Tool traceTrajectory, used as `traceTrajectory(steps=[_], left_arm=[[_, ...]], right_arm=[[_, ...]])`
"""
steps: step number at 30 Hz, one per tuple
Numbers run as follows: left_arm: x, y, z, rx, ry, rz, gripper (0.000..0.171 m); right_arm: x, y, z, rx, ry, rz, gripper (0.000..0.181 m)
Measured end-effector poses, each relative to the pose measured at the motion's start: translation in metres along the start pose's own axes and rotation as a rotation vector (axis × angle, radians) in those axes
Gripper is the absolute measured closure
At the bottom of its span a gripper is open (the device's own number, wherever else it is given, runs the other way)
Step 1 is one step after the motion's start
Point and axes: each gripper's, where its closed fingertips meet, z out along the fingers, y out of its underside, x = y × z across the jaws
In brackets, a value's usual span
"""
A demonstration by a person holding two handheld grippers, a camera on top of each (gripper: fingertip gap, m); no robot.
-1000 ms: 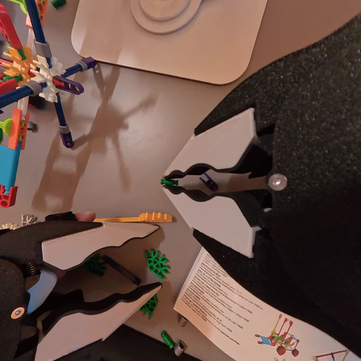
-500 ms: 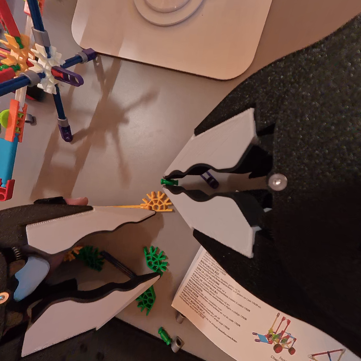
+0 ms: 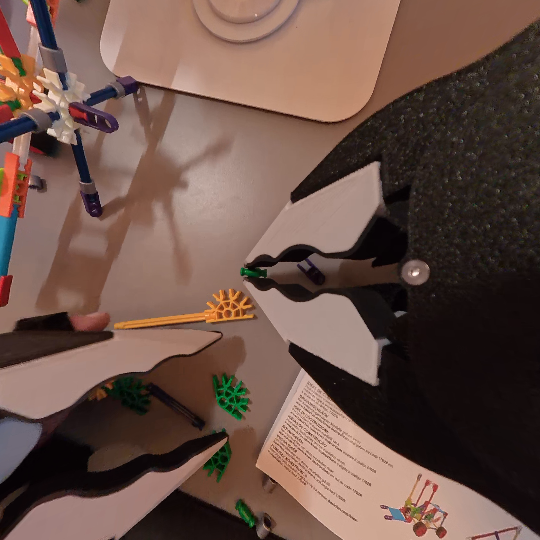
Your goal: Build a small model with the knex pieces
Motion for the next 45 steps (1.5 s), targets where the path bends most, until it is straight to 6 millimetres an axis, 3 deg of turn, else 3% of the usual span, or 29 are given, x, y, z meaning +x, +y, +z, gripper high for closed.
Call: traceTrajectory(steps=[10,15,27,39,45], left_arm=[[-0.007,0.018,-0.002,-0.033,-0.044,-0.053,0.109],[-0.009,0.017,-0.003,-0.035,-0.058,-0.047,0.109],[0.003,0.019,0.001,-0.039,-0.021,0.018,0.109],[0.003,0.018,0.001,-0.034,-0.017,0.015,0.109],[0.003,0.018,0.001,-0.033,-0.016,0.015,0.109]], right_arm=[[-0.01,0.006,0.02,-0.077,-0.027,-0.013,0.175],[-0.029,0.004,0.022,-0.094,-0.109,-0.013,0.175],[-0.052,-0.003,0.019,-0.114,-0.115,-0.07,0.175],[-0.052,-0.005,0.024,-0.137,-0.081,-0.074,0.175],[-0.048,-0.003,0.02,-0.14,-0.059,-0.072,0.164]])
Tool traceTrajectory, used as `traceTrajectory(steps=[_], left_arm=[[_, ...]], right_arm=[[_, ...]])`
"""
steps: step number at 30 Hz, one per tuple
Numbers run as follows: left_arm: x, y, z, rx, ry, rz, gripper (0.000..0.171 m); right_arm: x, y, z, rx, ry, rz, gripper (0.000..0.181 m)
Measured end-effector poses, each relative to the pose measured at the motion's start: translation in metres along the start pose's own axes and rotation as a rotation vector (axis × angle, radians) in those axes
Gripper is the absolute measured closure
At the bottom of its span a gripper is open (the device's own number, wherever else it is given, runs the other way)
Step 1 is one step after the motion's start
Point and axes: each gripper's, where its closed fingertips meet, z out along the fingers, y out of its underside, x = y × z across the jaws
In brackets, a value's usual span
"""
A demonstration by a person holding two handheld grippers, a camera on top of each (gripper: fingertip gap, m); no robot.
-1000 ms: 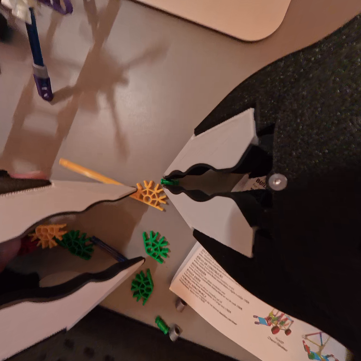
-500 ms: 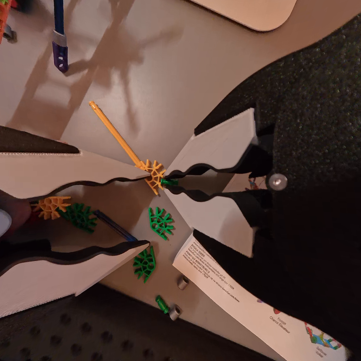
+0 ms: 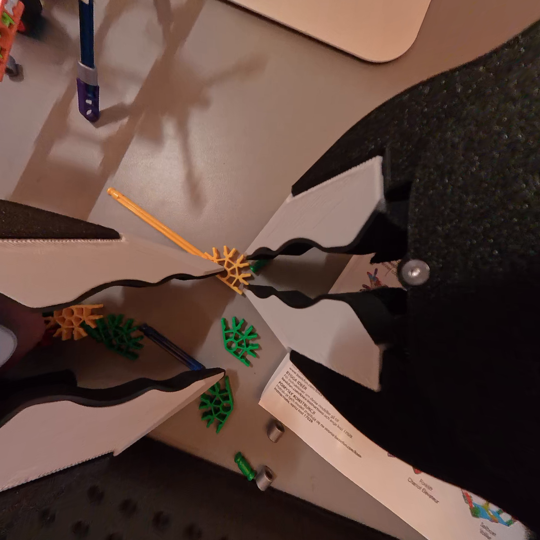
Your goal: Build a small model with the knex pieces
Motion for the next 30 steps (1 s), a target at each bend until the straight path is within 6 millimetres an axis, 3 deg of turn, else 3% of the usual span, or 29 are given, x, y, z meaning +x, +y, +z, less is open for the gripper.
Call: traceTrajectory(steps=[6,11,17,24,30], left_arm=[[0.0,0.0,0.0,-0.002,0.003,0.006,0.109],[0.0,0.0,0.0,-0.006,0.0,0.009,0.109],[0.001,0.0,0.0,-0.005,0.002,0.011,0.109],[-0.003,0.002,-0.002,-0.009,-0.012,-0.013,0.11],[-0.006,0.005,-0.006,-0.006,-0.019,-0.049,0.109]], right_arm=[[0.005,0.01,-0.011,-0.004,0.03,0.0,0.165],[0.004,0.018,-0.004,-0.03,0.016,-0.018,0.165],[0.004,0.017,-0.001,-0.023,0.01,-0.019,0.181],[0.007,0.008,-0.004,-0.011,0.036,0.008,0.169],[0.01,0.004,-0.005,-0.034,0.096,0.164,0.164]])
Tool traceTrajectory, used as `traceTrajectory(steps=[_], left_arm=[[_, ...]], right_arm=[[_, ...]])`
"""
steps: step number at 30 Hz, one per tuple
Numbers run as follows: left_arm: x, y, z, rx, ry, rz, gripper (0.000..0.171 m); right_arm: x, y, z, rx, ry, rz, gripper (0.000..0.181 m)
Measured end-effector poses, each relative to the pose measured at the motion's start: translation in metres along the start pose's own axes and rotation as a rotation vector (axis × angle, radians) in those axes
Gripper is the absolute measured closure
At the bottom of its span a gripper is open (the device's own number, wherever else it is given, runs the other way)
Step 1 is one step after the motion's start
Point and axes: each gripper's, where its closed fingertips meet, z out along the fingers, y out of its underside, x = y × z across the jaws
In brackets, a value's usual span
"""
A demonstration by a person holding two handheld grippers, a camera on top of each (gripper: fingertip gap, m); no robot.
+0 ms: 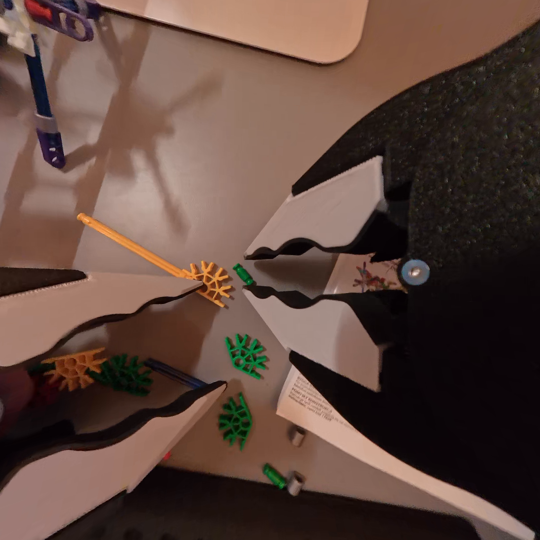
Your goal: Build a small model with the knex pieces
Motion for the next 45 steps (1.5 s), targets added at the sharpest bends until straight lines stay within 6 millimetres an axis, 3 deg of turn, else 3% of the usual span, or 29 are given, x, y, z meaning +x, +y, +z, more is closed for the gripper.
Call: traceTrajectory(steps=[6,8,18,23,36,39,45], left_arm=[[0.001,0.0,0.0,0.011,0.008,0.004,0.107],[0.001,0.0,0.0,0.016,0.012,0.006,0.107],[0.0,0.0,-0.001,0.027,0.023,0.011,0.108],[0.0,0.0,-0.001,0.029,0.027,0.01,0.109],[-0.001,0.0,-0.001,0.029,0.029,0.013,0.108],[-0.001,0.0,-0.001,0.029,0.028,0.013,0.108],[0.0,0.0,-0.001,0.031,0.029,0.014,0.108]], right_arm=[[0.0,0.004,0.011,-0.035,0.102,0.115,0.165],[0.002,0.002,0.012,-0.011,0.111,0.137,0.175],[-0.008,-0.012,0.002,0.025,0.029,-0.142,0.176],[-0.005,-0.006,0.008,-0.06,-0.011,-0.22,0.175],[-0.007,-0.006,0.011,-0.103,-0.058,-0.248,0.175],[-0.007,-0.005,0.01,-0.106,-0.053,-0.238,0.168],[-0.006,-0.014,0.001,-0.027,-0.036,-0.196,0.171]])
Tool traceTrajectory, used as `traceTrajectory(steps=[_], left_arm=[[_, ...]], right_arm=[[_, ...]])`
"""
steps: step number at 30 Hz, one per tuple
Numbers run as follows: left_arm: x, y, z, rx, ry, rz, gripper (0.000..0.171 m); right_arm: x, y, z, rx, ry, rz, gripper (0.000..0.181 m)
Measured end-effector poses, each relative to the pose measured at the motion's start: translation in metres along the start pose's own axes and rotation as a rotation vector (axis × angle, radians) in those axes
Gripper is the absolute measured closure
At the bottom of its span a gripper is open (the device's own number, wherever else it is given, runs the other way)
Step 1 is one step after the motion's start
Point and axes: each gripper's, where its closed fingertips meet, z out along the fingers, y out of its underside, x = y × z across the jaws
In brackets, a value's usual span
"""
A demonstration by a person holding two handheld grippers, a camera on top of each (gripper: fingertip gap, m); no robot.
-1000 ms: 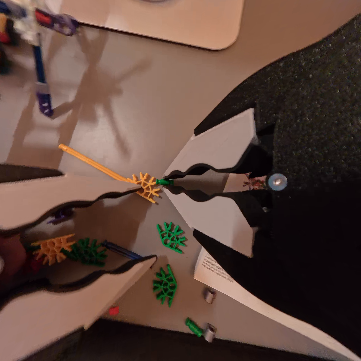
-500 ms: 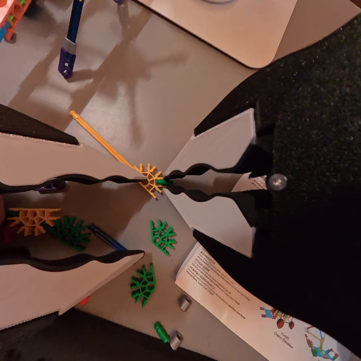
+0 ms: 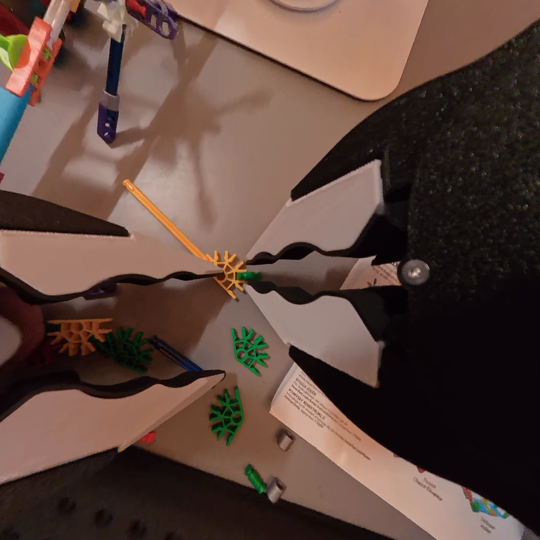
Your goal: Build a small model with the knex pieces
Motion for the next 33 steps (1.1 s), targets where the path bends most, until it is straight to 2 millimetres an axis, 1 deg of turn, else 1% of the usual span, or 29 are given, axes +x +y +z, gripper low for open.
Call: traceTrajectory(steps=[6,17,24,28,33], left_arm=[[0.0,0.0,0.0,0.002,0.002,0.001,0.108],[-0.001,-0.001,0.001,0.004,0.0,-0.002,0.108],[-0.001,-0.001,0.001,0.012,0.007,-0.016,0.108],[-0.001,-0.002,-0.001,0.047,0.032,-0.054,0.107],[-0.002,-0.003,-0.004,0.079,0.065,-0.101,0.106]], right_arm=[[0.0,0.002,0.008,0.017,0.005,0.03,0.181],[-0.002,0.002,0.01,-0.005,-0.024,0.072,0.181],[-0.002,0.003,0.011,-0.112,-0.047,0.096,0.181],[-0.002,0.002,0.011,-0.18,-0.077,0.11,0.181],[-0.002,0.0,0.013,-0.211,-0.109,0.154,0.181]])
